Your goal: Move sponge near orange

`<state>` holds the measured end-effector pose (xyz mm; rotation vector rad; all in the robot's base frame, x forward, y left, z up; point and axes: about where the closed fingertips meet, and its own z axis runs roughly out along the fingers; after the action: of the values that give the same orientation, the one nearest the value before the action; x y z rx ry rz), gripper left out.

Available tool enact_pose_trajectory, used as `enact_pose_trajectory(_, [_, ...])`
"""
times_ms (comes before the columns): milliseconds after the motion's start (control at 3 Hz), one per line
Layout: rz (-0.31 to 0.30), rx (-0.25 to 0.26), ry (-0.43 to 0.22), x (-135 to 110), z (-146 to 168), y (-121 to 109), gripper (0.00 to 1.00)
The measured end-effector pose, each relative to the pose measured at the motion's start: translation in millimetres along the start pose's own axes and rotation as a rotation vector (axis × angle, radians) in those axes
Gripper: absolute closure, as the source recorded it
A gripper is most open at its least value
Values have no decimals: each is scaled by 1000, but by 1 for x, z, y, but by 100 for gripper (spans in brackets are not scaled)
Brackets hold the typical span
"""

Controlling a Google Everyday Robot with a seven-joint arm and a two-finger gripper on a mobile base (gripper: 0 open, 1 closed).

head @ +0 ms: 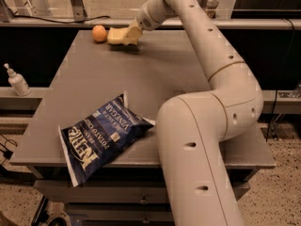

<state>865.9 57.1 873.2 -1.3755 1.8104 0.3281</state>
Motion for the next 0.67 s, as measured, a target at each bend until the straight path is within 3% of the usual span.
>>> enact_pose_trajectory(333, [-10, -17, 21, -1, 8, 5, 82])
enact_pose_trajectory(667, [-10, -26, 31, 1, 11, 6, 58])
